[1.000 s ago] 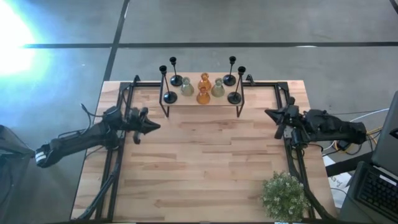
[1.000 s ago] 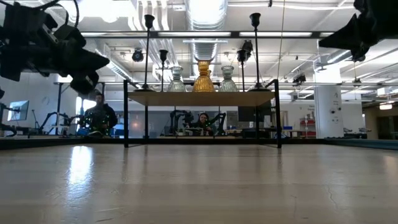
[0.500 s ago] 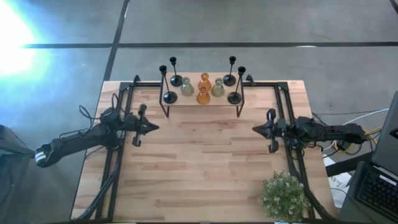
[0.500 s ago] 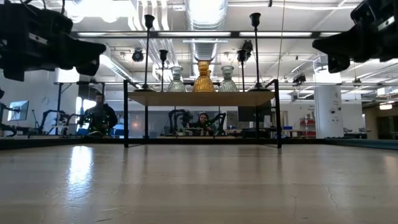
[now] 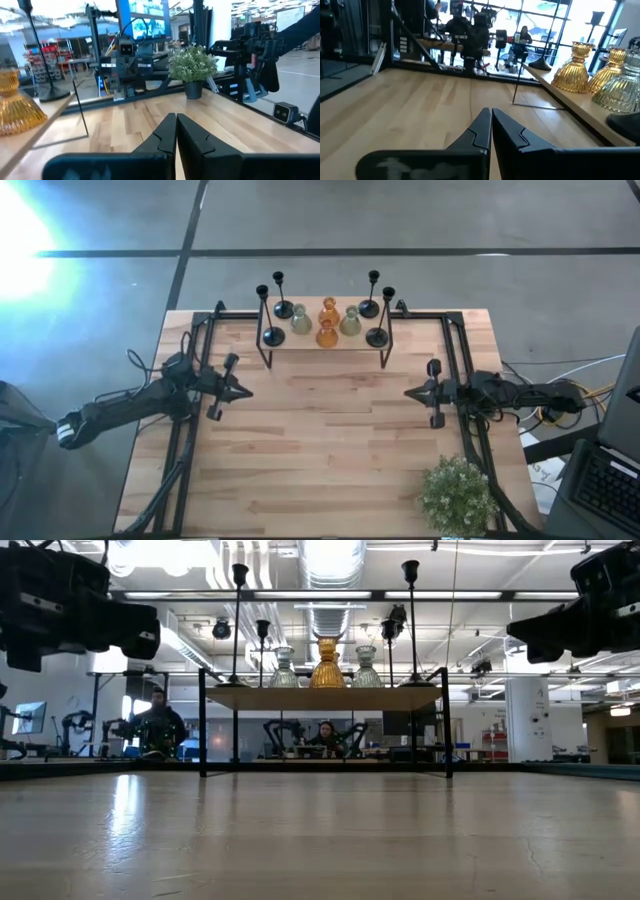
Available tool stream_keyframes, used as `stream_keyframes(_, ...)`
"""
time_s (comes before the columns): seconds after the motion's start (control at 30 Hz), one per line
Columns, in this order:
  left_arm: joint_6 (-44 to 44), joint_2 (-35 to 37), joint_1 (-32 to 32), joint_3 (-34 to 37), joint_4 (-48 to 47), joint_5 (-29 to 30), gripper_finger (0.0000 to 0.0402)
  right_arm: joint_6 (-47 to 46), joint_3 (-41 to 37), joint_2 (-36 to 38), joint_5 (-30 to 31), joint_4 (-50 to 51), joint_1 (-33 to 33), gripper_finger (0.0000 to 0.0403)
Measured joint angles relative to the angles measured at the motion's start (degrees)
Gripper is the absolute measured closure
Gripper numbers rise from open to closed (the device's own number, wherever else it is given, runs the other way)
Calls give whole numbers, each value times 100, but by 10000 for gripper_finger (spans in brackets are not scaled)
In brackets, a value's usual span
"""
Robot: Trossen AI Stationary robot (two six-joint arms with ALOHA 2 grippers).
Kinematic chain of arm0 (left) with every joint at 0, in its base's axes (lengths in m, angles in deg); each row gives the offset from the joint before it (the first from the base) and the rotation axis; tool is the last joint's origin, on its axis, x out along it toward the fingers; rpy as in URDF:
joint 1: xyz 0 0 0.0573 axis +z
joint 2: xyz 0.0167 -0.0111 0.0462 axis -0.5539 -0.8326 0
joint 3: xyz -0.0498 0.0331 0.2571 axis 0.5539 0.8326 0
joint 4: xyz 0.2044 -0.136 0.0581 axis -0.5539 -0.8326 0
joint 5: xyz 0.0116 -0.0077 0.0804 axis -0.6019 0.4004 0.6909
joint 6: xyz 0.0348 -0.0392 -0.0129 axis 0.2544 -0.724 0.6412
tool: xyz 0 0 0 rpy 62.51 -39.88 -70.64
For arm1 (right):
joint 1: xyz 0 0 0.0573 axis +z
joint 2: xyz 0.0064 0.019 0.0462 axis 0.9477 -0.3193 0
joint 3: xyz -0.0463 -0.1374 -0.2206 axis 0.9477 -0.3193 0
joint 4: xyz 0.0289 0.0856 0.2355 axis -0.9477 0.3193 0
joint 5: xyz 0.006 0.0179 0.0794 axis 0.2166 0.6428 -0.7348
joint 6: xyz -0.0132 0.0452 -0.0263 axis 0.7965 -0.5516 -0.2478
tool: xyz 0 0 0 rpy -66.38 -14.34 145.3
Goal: Pick & Place candle stick holders
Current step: Return to Home Position
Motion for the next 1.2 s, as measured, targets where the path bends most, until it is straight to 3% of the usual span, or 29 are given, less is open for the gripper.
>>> stream_keyframes(0.37,-1179,-9,0,7,-191,6,385,-50,0,-238,2,-2,0,394)
stream_keyframes(1.2,-1198,-9,2,11,-191,11,383,-64,0,-240,15,-3,0,394)
